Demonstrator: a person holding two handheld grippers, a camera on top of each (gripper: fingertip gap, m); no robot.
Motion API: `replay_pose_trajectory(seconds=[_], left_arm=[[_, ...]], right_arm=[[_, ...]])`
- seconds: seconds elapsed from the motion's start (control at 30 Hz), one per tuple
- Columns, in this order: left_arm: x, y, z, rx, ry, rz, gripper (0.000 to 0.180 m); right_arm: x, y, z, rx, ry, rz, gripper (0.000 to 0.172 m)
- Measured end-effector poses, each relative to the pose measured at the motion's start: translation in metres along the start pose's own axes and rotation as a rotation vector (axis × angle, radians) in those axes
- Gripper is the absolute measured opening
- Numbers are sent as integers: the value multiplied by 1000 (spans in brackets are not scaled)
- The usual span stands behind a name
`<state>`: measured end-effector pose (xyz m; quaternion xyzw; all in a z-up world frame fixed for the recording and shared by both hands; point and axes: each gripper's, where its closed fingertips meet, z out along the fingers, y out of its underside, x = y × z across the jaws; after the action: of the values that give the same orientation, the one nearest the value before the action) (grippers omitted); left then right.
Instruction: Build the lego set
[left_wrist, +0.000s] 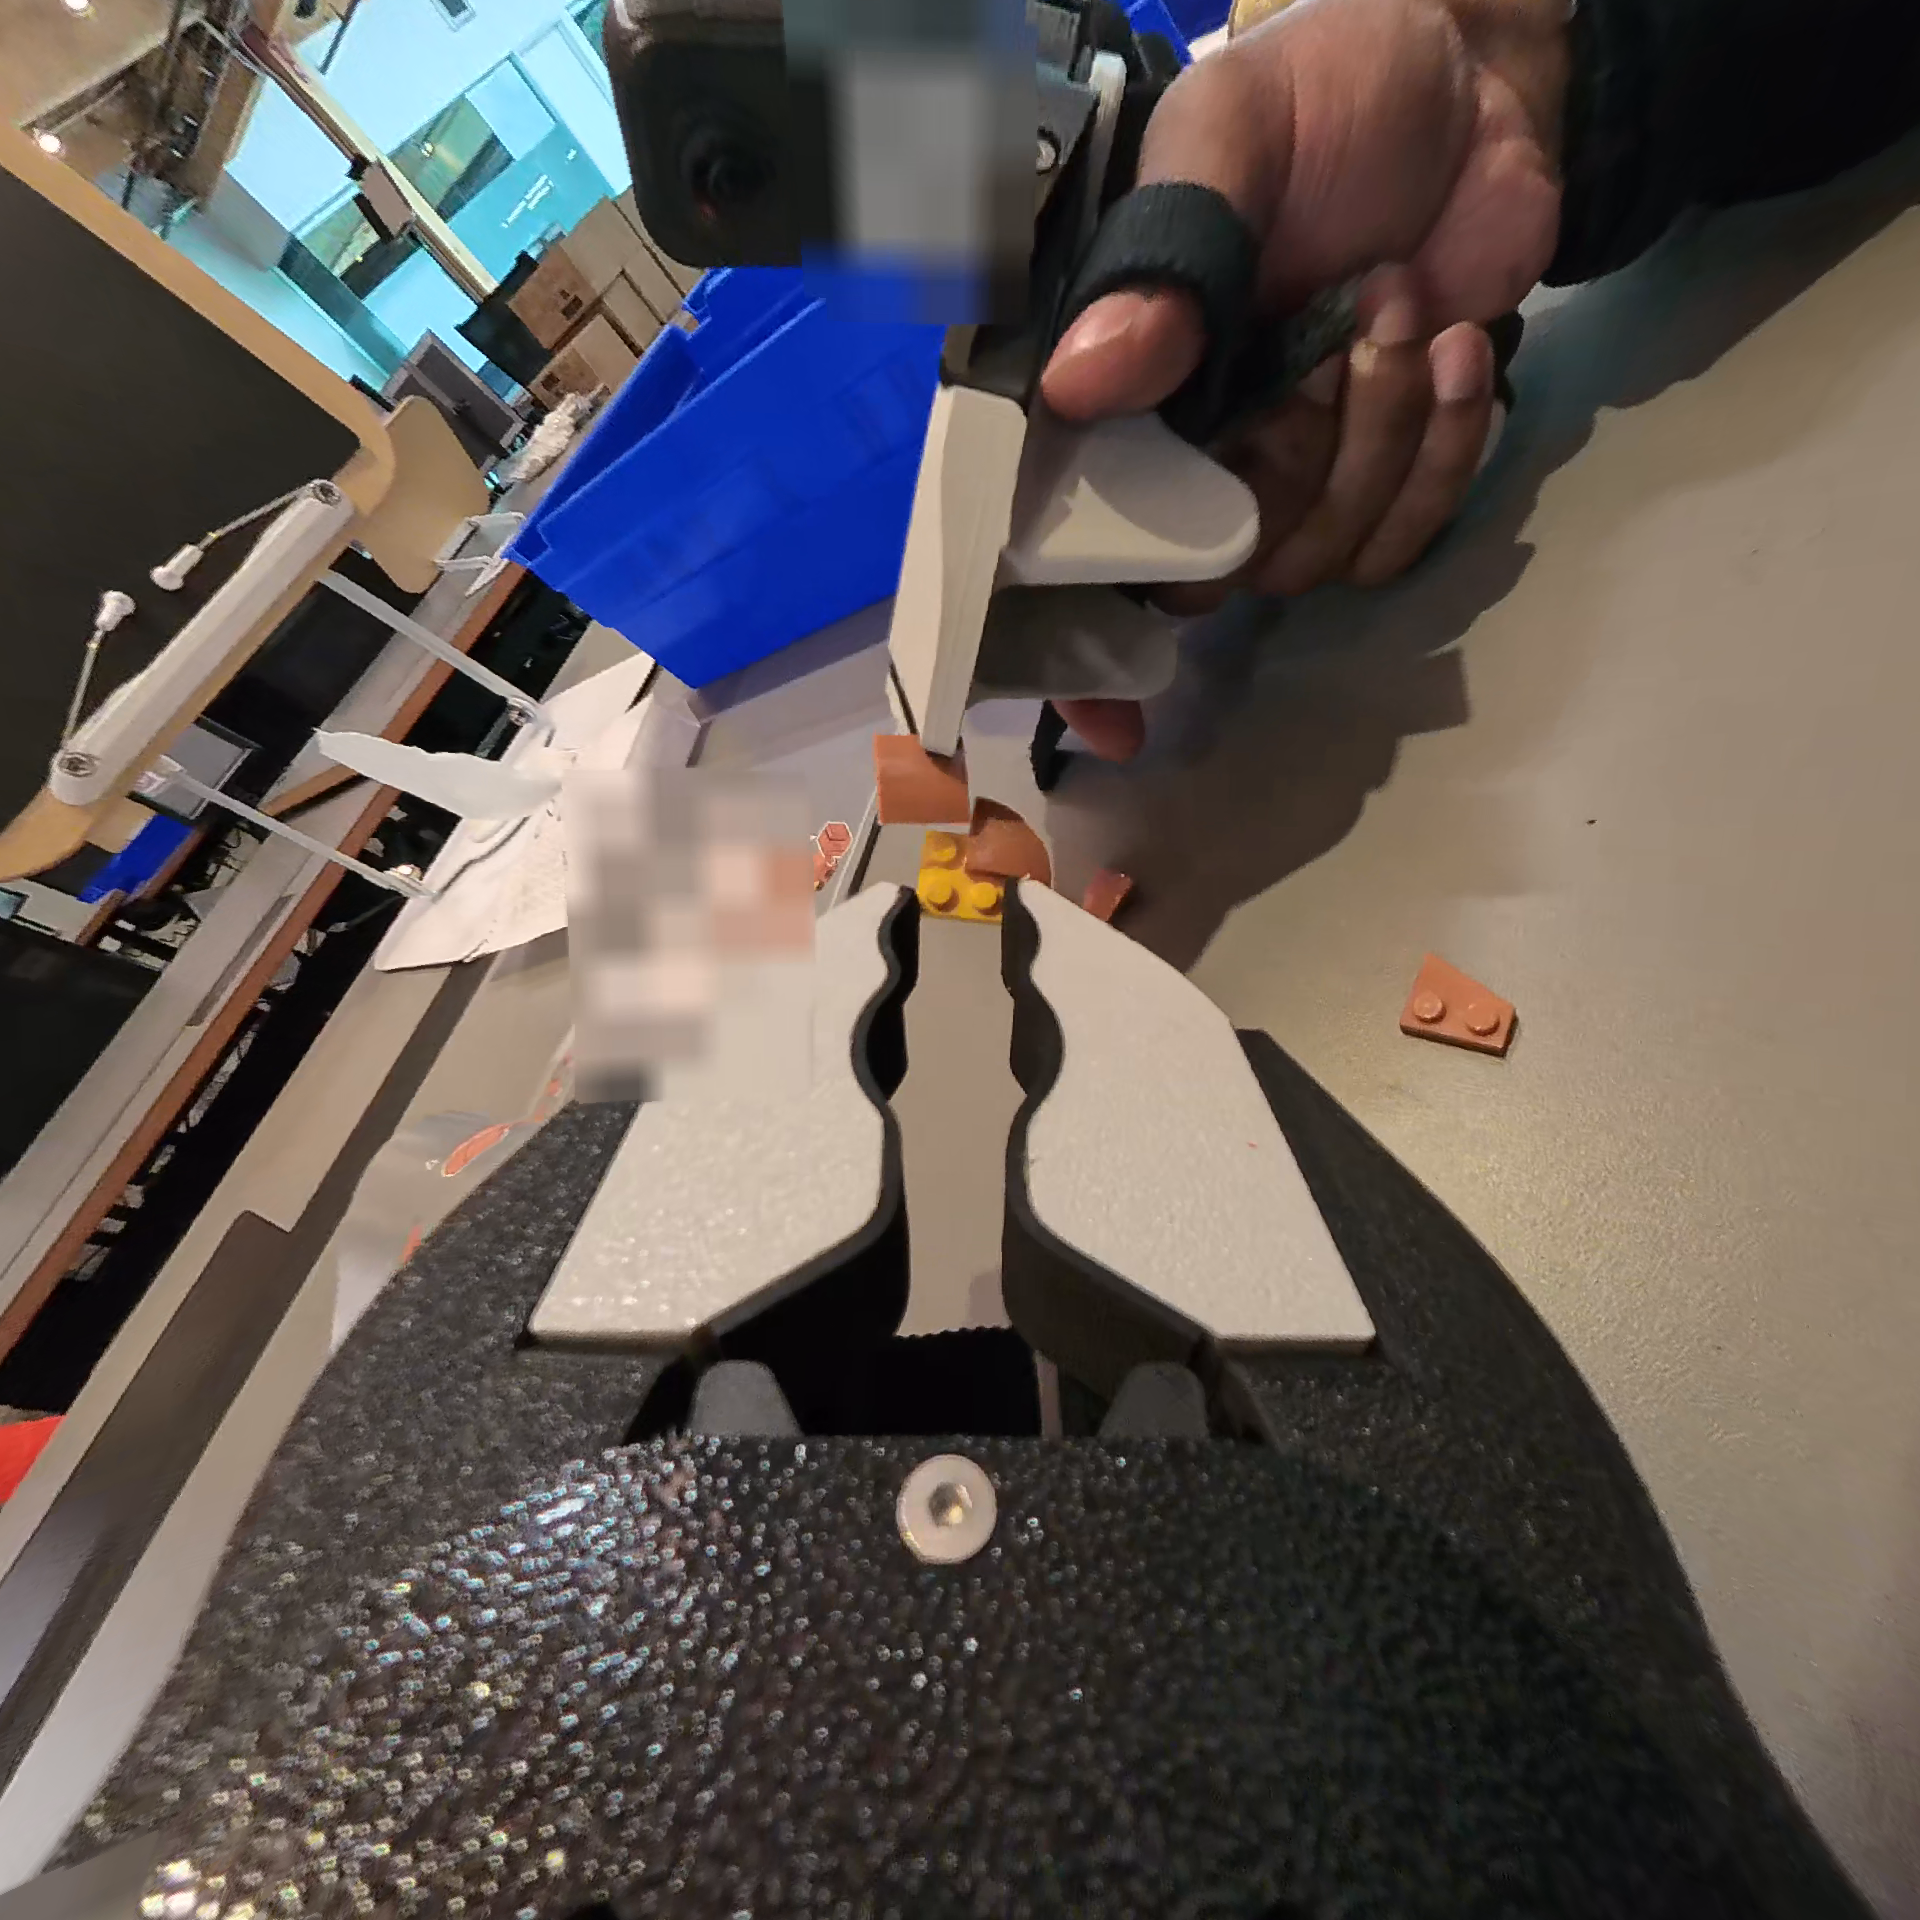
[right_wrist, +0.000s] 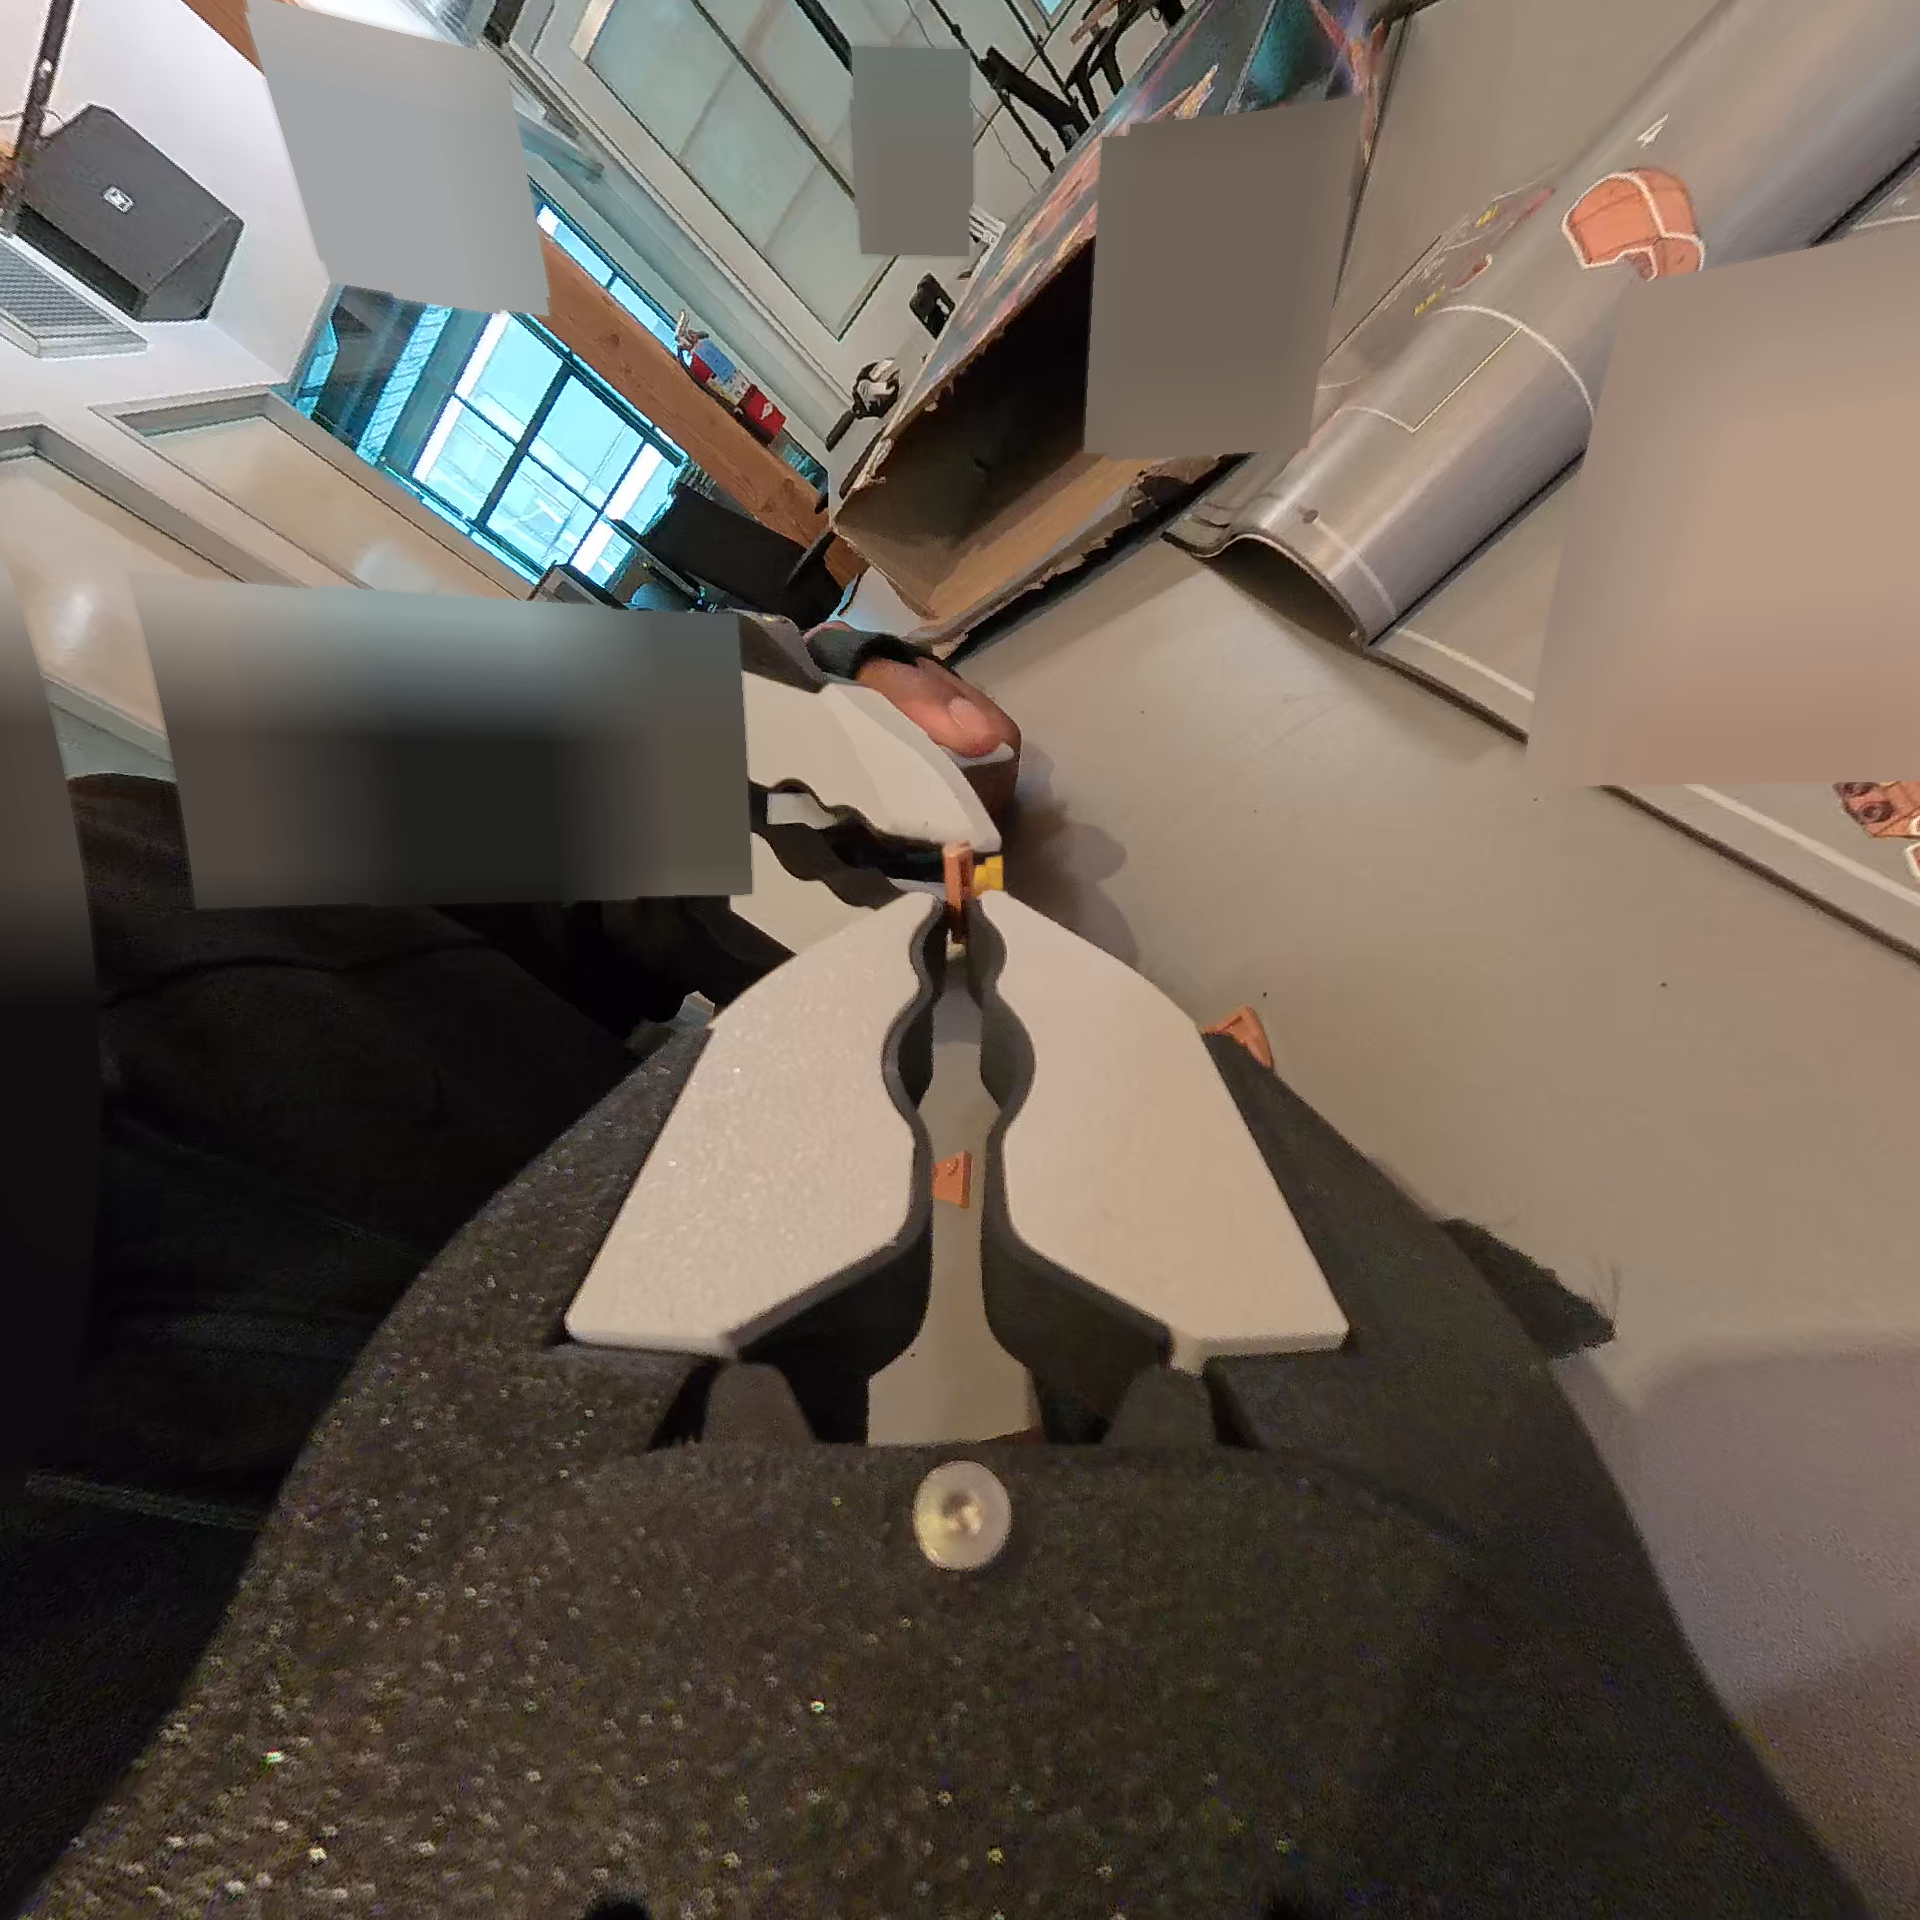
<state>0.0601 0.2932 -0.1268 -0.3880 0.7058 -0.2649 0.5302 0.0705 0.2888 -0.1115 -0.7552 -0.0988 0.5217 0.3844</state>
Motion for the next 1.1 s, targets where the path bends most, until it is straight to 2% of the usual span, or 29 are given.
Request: replay_pose_trajectory(seconds=[0.8, 1.1], left_arm=[[-2, -2, -1, 8, -26, 30, 15], [-11, 22, 4, -143, -41, -91, 15]], right_arm=[[0, -1, 0, 14, 9, -10, 3], [5, -11, -6, 85, 33, 15, 3]])
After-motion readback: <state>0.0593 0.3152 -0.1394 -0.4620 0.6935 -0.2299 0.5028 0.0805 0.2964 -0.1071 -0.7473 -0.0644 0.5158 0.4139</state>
